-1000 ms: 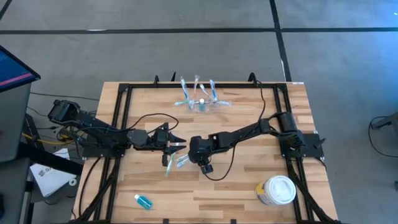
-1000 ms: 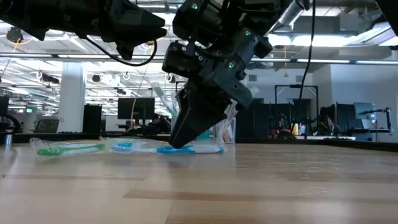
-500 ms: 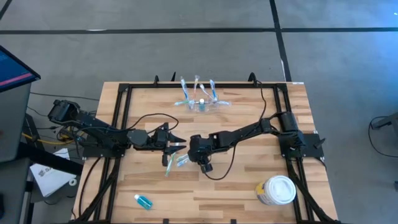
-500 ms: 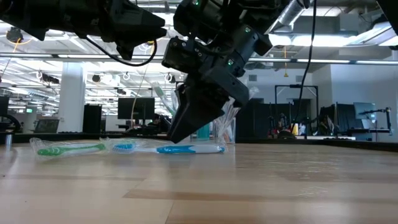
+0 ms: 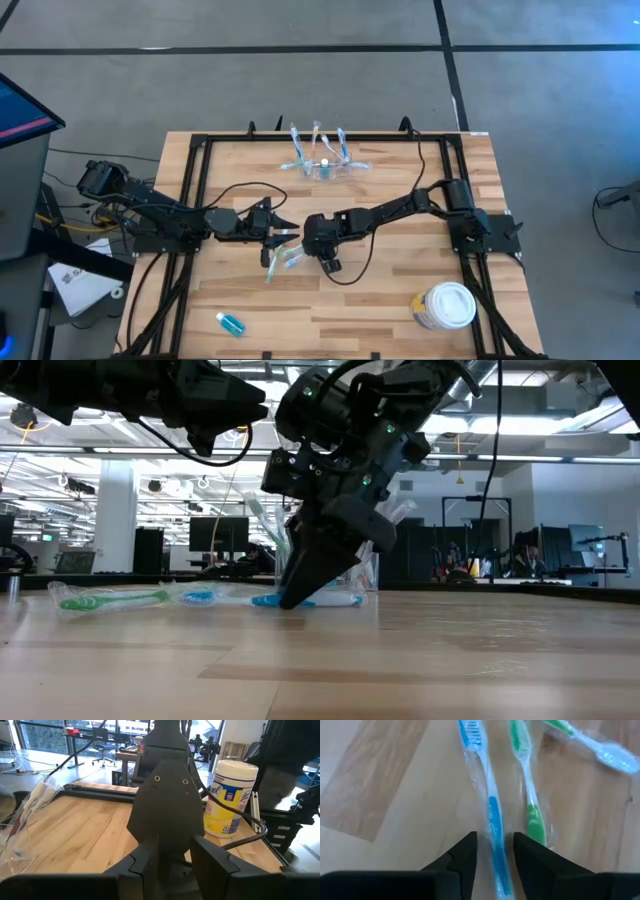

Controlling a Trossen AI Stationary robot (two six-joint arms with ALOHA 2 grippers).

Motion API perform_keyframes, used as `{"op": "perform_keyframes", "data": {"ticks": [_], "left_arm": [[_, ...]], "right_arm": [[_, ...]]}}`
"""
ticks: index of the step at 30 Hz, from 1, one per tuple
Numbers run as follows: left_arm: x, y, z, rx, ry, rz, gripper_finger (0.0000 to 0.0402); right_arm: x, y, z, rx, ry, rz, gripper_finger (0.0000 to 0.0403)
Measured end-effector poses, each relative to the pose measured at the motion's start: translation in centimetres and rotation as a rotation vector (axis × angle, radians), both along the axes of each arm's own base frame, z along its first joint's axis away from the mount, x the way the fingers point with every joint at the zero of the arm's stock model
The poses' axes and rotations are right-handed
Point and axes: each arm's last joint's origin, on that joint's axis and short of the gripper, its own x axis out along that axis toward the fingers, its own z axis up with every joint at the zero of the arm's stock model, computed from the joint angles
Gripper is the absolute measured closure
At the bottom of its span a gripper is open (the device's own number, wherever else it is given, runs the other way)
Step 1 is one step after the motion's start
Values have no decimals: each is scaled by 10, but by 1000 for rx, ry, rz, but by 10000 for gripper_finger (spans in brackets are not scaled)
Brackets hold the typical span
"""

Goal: Pick & Place toothbrushing station
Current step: Put the blue toothbrush into the transparent organizer

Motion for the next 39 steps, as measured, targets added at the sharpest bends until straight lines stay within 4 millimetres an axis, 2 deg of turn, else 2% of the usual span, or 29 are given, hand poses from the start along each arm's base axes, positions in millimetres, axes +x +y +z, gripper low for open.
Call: {"op": "perform_keyframes", "data": {"ticks": [6, 13, 21, 26, 29, 34, 39], "left_arm": [[0, 0, 0, 0, 0, 0, 296], [0, 0, 0, 0, 0, 0, 296], [0, 0, 0, 0, 0, 0, 296], [0, 0, 0, 0, 0, 0, 296], [0, 0, 0, 0, 0, 0, 296], [0, 0, 0, -1, -3, 0, 296], [0, 0, 0, 1, -3, 2, 296]], "right_arm": [[-1, 1, -1, -3, 6, 1, 301], [-2, 2, 1, -4, 11, 3, 390], [-4, 2, 7, 16, 8, -20, 396], [-8, 2, 38, 35, -53, -34, 400], [-12, 0, 50, 44, -76, -50, 401], [-27, -8, 68, 64, -153, -82, 402], [-57, -18, 72, 103, -248, -133, 402]]}}
